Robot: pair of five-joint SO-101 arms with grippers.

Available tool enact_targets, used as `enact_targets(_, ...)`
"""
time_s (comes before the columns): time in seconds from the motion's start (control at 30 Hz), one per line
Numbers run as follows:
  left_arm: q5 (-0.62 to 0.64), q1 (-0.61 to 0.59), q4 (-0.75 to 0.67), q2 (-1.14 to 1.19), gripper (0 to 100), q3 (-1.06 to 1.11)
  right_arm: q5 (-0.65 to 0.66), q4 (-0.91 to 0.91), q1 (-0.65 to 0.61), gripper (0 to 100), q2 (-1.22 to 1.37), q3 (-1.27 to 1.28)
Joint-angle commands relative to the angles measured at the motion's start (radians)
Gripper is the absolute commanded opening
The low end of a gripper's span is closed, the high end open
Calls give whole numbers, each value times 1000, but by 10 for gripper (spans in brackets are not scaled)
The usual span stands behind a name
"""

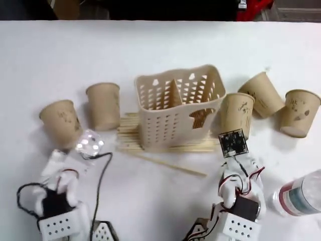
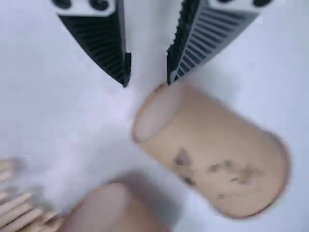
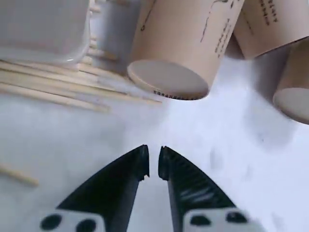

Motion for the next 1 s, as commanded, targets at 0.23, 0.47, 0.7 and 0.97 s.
enact_targets(0.23, -25, -186, 40, 232, 209, -512, 8, 7, 1, 49, -8, 9)
enact_targets(0.47, 43, -179, 187, 992, 214, -1142, 6, 7, 1, 49, -8, 9)
enact_targets(0.7, 89, -133, 488, 1653, 215, -1854, 3, 7, 1, 49, -8, 9)
enact_targets(0.97, 94, -67, 666, 1985, 272, -2274, 2, 7, 1, 49, -8, 9)
